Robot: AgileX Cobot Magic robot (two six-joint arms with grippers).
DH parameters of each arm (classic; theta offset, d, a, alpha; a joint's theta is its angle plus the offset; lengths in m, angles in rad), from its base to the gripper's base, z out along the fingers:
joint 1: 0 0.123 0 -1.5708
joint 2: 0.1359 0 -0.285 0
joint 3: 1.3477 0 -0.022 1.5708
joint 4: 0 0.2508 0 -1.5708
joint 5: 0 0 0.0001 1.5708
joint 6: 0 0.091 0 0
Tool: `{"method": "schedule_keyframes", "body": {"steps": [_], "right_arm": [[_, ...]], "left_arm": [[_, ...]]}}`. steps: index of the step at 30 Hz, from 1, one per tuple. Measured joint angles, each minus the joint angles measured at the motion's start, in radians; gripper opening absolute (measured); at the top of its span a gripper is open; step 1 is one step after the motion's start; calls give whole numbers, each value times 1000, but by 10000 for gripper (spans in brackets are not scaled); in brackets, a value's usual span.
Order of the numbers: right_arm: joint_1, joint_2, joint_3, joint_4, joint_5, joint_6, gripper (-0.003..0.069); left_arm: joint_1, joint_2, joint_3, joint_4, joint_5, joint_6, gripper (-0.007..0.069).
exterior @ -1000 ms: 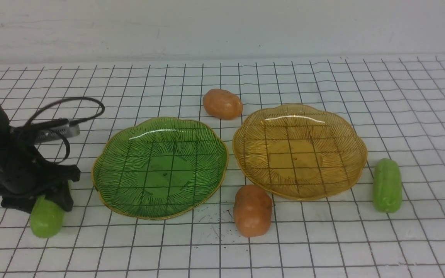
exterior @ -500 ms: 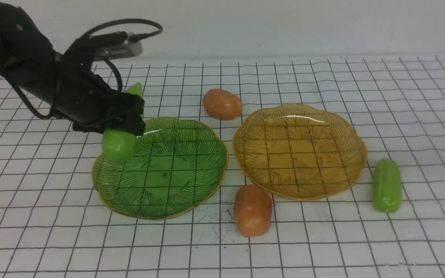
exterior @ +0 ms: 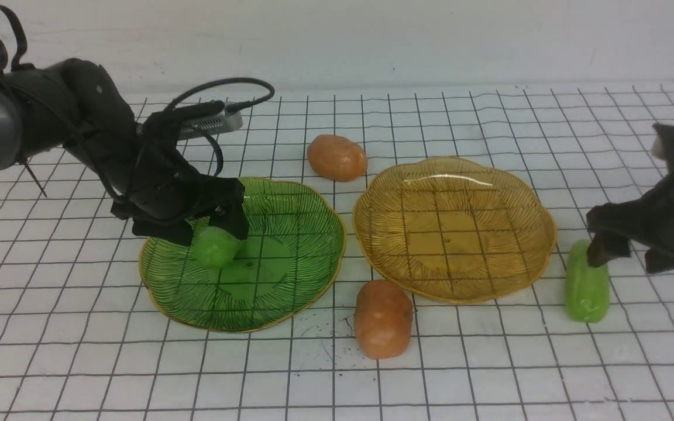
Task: Put different types of vegetables on the plate.
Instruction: 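Put the green cucumber next to the left plate into that plate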
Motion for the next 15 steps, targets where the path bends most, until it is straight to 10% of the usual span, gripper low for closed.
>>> {"method": "schedule_keyframes", "body": {"steps": [5, 8, 11, 15], "right_arm": [[0, 79, 0, 48, -41, 0, 658], [0, 135, -1, 82, -55, -12, 647], [0, 151, -2, 89, -47, -35, 496], [-3, 133, -2, 88, 0, -47, 387]], "left_arm": [[0, -1, -87, 0, 129, 0, 608], [0, -25, -162, 3, 234, 0, 447], [0, -83, -191, 16, 292, 10, 195], [0, -161, -191, 37, 309, 49, 40]]}}
